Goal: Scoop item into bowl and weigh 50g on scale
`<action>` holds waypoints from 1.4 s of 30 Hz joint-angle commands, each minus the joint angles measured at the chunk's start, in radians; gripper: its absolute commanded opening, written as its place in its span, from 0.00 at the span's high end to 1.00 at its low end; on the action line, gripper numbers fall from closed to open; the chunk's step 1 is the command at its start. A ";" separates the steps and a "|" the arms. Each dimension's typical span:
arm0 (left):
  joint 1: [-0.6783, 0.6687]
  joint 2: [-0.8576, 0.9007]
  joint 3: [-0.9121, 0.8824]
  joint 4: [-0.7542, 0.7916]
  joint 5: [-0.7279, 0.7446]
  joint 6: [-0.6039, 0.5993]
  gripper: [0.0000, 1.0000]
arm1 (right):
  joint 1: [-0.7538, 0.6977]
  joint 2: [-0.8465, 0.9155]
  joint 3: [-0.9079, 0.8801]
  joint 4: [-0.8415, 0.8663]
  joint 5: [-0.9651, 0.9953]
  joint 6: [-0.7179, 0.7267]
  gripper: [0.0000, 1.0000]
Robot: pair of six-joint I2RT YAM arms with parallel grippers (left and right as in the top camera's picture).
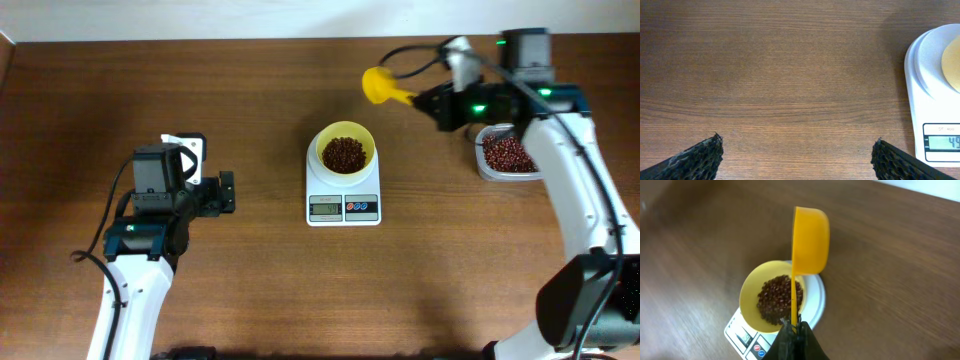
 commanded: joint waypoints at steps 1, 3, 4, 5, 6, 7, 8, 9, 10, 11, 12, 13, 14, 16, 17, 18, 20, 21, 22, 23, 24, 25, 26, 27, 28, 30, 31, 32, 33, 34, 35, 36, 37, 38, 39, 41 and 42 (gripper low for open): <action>0.005 0.005 -0.003 0.002 -0.007 0.012 0.01 | -0.187 -0.029 0.023 0.002 -0.240 0.269 0.96; 0.005 0.005 -0.003 0.002 -0.007 0.012 0.01 | -0.334 -0.029 0.023 0.001 -0.240 0.551 0.96; 0.005 0.005 -0.003 0.002 -0.007 0.012 0.01 | -0.393 -0.029 0.023 0.001 -0.240 0.650 0.96; 0.005 0.005 -0.003 0.002 -0.007 0.012 0.01 | -0.433 -0.029 0.023 -0.002 -0.240 0.690 0.96; 0.005 0.005 -0.003 0.002 -0.007 0.012 0.01 | -0.463 -0.029 0.023 -0.008 -0.240 0.711 0.96; 0.005 0.005 -0.003 0.002 -0.007 0.012 0.01 | -0.486 -0.029 0.023 -0.010 -0.236 0.774 0.96; 0.005 0.005 -0.003 0.002 -0.007 0.012 0.01 | -0.496 -0.029 0.023 -0.013 -0.214 0.835 0.96; 0.005 0.005 -0.003 0.002 -0.007 0.012 0.01 | -0.497 -0.029 0.023 -0.048 -0.132 0.885 0.96; 0.005 0.005 -0.003 0.002 -0.007 0.012 0.01 | -0.494 -0.029 0.023 -0.138 -0.024 0.903 0.96; 0.005 0.005 -0.003 0.002 -0.007 0.012 0.01 | -0.486 -0.029 0.023 -0.196 0.032 0.862 0.96; 0.005 0.005 -0.003 0.002 -0.007 0.012 0.01 | -0.462 -0.029 0.023 -0.243 0.058 0.759 0.96; 0.005 0.005 -0.003 0.002 -0.007 0.012 0.01 | -0.438 -0.029 0.023 -0.251 0.058 0.736 0.96; 0.005 0.005 -0.003 0.002 -0.007 0.012 0.01 | -0.412 -0.029 0.023 -0.246 0.058 0.736 0.96; 0.005 0.005 -0.003 0.002 -0.007 0.012 0.01 | -0.361 -0.029 0.023 -0.262 0.171 0.737 0.96; 0.005 0.005 -0.003 0.002 -0.007 0.012 0.01 | -0.340 -0.029 0.023 -0.271 0.211 0.734 0.96; 0.005 0.005 -0.003 0.002 -0.007 0.012 0.01 | -0.336 -0.029 0.023 -0.270 0.211 0.734 0.96; 0.005 0.005 -0.003 0.002 -0.007 0.012 0.01 | -0.336 -0.029 0.023 -0.269 0.214 0.735 0.96; 0.005 0.005 -0.003 0.002 -0.007 0.012 0.01 | -0.336 -0.029 0.023 -0.269 0.209 0.735 0.96; 0.005 0.005 -0.003 0.002 -0.007 0.012 0.01 | -0.336 -0.029 0.023 -0.269 0.205 0.734 0.96; 0.005 0.005 -0.003 0.002 -0.007 0.012 0.01 | -0.336 -0.029 0.023 -0.270 0.196 0.731 0.96; 0.005 0.005 -0.003 0.002 -0.007 0.012 0.01 | -0.336 -0.029 0.023 -0.269 0.159 0.677 0.96; 0.005 0.005 -0.003 0.002 -0.007 0.012 0.01 | -0.336 -0.029 0.023 -0.269 0.114 0.636 0.96; 0.005 0.005 -0.003 0.002 -0.007 0.012 0.01 | -0.336 -0.029 0.023 -0.269 0.101 0.631 0.96; 0.005 0.005 -0.003 0.002 -0.007 0.012 0.01 | -0.336 -0.029 0.023 -0.269 0.101 0.625 0.96; 0.005 0.005 -0.003 0.002 -0.007 0.012 0.01 | -0.336 -0.029 0.023 -0.269 0.100 0.614 0.96; 0.005 0.005 -0.003 0.002 -0.007 0.012 0.01 | -0.336 -0.039 0.023 -0.285 0.102 0.515 0.96; 0.005 0.005 -0.003 0.002 -0.007 0.012 0.01 | -0.337 -0.050 0.023 -0.298 0.103 0.478 0.96; 0.005 0.005 -0.003 0.002 -0.007 0.012 0.01 | -0.337 -0.062 0.023 -0.325 0.105 0.433 0.96; 0.005 0.005 -0.003 0.002 -0.007 0.012 0.01 | -0.338 -0.089 0.023 -0.399 0.147 0.387 0.96; 0.005 0.005 -0.003 0.002 -0.007 0.012 0.01 | -0.337 -0.115 0.023 -0.451 0.198 0.387 0.96; 0.005 0.005 -0.003 0.002 -0.007 0.012 0.01 | -0.338 -0.145 0.023 -0.488 0.214 0.387 0.96; 0.005 0.005 -0.003 0.002 -0.007 0.012 0.01 | -0.337 -0.169 0.023 -0.506 0.215 0.387 0.96; 0.005 0.005 -0.003 0.002 -0.007 0.012 0.01 | -0.336 -0.191 0.023 -0.527 0.219 0.388 0.96; 0.005 0.005 -0.003 0.002 -0.007 0.012 0.01 | -0.336 -0.208 0.023 -0.558 0.239 0.388 0.96; 0.005 0.005 -0.003 0.002 -0.007 0.012 0.01 | -0.336 -0.220 0.023 -0.586 0.252 0.387 0.96; 0.005 0.005 -0.003 0.002 -0.007 0.012 0.01 | -0.336 -0.267 0.023 -0.597 0.251 0.347 0.96; 0.005 0.005 -0.003 0.002 -0.007 0.012 0.01 | -0.336 -0.281 0.023 -0.587 0.252 0.341 0.96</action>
